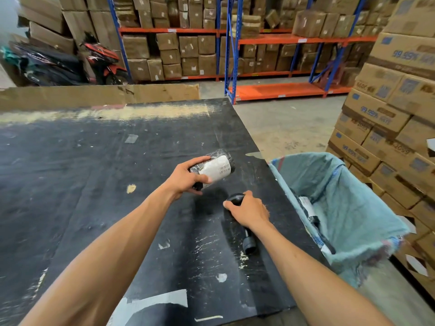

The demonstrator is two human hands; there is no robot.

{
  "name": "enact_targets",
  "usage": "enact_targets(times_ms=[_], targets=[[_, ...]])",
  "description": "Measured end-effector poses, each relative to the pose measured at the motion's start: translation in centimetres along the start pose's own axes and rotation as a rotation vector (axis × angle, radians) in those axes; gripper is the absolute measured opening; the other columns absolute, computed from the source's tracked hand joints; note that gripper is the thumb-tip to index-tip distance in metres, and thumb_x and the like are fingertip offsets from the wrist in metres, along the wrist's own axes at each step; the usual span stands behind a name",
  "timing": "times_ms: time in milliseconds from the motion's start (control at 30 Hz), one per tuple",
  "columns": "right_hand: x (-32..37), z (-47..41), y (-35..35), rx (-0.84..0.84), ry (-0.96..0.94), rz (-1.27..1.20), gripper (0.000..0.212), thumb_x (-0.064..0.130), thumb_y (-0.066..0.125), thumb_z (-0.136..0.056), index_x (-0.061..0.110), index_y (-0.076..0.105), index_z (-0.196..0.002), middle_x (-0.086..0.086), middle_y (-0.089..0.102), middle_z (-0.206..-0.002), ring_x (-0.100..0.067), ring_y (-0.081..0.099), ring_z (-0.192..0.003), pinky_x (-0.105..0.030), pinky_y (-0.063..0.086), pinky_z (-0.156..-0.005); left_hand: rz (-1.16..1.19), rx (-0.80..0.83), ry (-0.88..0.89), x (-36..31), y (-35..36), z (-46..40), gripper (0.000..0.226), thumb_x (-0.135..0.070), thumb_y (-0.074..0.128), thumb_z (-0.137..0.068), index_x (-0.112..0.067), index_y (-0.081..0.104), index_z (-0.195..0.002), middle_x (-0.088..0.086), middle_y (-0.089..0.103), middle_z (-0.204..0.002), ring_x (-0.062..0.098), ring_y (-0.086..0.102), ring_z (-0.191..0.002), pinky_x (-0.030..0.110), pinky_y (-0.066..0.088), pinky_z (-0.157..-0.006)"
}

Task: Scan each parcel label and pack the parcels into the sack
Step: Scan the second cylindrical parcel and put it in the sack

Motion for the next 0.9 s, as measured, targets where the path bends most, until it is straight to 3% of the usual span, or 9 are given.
enact_targets(times_ms=[200,333,400,467,600,667,733,800,900], targets=[[0.4,-0.7,-2.5,-0.072,-0.004,-0.066,0.102,0.082,0.055,-0.085,0.020,0.026,-0.161,-0.015,0.057,-0.149,-0.040,0.054,-0.137,-0.052,0.042,-0.107,0.031,-0.007,0.060,-1.0,2.4,-1.1,0.075,0.003,0.084,-0.072,-0.046,0.070,-0.126,0.000,0.065,-0.122,0.023,0.065,-0.087,0.056,0.064,-0.071],[0.0,-1.8,-5.4,-0.237,-0.036,-0.289,0.097,0.080,0.051,-0.089,0.023,0.025,-0.163,-0.016,0.044,-0.161,-0.038,0.045,-0.146,-0.053,0.038,-0.113,-0.013,0.043,0.109,-2.3,5.6,-2.2,0.099,-0.003,0.088,-0.070,-0.044,0.047,-0.150,-0.011,0.068,-0.111,0.019,0.066,-0.075,0.054,0.064,-0.073],[-0.4,-2.6,-7.0,-0.252,-0.038,-0.470,0.092,0.077,0.052,-0.091,0.024,0.026,-0.162,-0.013,0.050,-0.158,-0.035,0.049,-0.143,-0.046,0.040,-0.105,-0.020,0.060,0.145,-3.0,7.9,-2.7,0.106,-0.004,0.088,-0.071,-0.041,0.037,-0.155,-0.027,0.071,-0.091,0.015,0.063,-0.067,0.047,0.062,-0.070],[-0.9,-3.4,-8.3,-0.256,-0.034,-0.629,0.089,0.074,0.053,-0.094,0.025,0.024,-0.163,-0.011,0.054,-0.155,-0.033,0.052,-0.140,-0.038,0.035,-0.095,-0.024,0.056,0.181,-3.9,10.6,-2.9,0.107,-0.006,0.089,-0.072,-0.036,0.033,-0.158,-0.025,0.071,-0.090,0.012,0.063,-0.065,0.043,0.060,-0.066],[-2.5,-5.4,-11.0,-0.291,0.001,-0.868,0.105,0.074,0.062,-0.089,0.026,0.010,-0.167,-0.013,0.048,-0.159,-0.032,0.052,-0.139,-0.035,0.035,-0.096,-0.109,0.042,0.266,-5.1,17.0,-2.9,0.092,-0.012,0.089,-0.075,-0.028,0.041,-0.153,0.003,0.052,-0.128,0.023,0.069,-0.095,0.047,0.064,-0.070],[-4.3,-6.7,-13.0,-0.338,0.042,-0.901,0.105,0.071,0.066,-0.088,0.027,0.012,-0.166,-0.015,0.051,-0.156,-0.033,0.057,-0.133,-0.038,0.042,-0.098,-0.216,0.095,0.330,-4.9,20.3,-3.5,0.095,-0.011,0.089,-0.075,-0.025,0.039,-0.155,0.004,0.046,-0.136,0.021,0.060,-0.115,0.040,0.061,-0.089],[-7.3,-8.1,-15.5,-0.363,0.074,-0.869,0.097,0.062,0.070,-0.089,0.027,0.018,-0.164,-0.014,0.052,-0.154,-0.032,0.060,-0.125,-0.041,0.048,-0.102,-0.289,0.224,0.324,-4.6,23.2,-4.4,0.102,-0.007,0.089,-0.074,-0.023,0.034,-0.159,0.002,0.044,-0.146,0.018,0.052,-0.131,0.033,0.047,-0.110],[-11.1,-9.5,-18.0,-0.328,0.090,-0.782,0.093,0.055,0.072,-0.089,0.029,0.022,-0.163,-0.010,0.050,-0.156,-0.032,0.057,-0.126,-0.039,0.045,-0.099,-0.389,0.343,0.274,-4.1,25.6,-5.9,0.101,-0.008,0.085,-0.079,-0.025,0.028,-0.161,0.001,0.043,-0.150,0.020,0.051,-0.134,0.034,0.043,-0.113],[-17.1,-11.3,-20.2,-0.233,0.093,-0.592,0.091,0.051,0.072,-0.090,0.033,0.019,-0.161,-0.009,0.045,-0.158,-0.033,0.052,-0.130,-0.042,0.043,-0.102,-0.724,0.292,0.247,-2.3,28.5,-8.5,0.096,-0.031,0.073,-0.093,-0.022,0.012,-0.165,0.011,0.026,-0.163,0.030,0.030,-0.149,0.040,0.029,-0.121]])
Point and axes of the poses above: each hand's wrist, its own z-axis away from the middle knuckle, its own y-axis out of the palm, x = y × z, the point moved 1 cm from there along -z, towards the middle knuckle
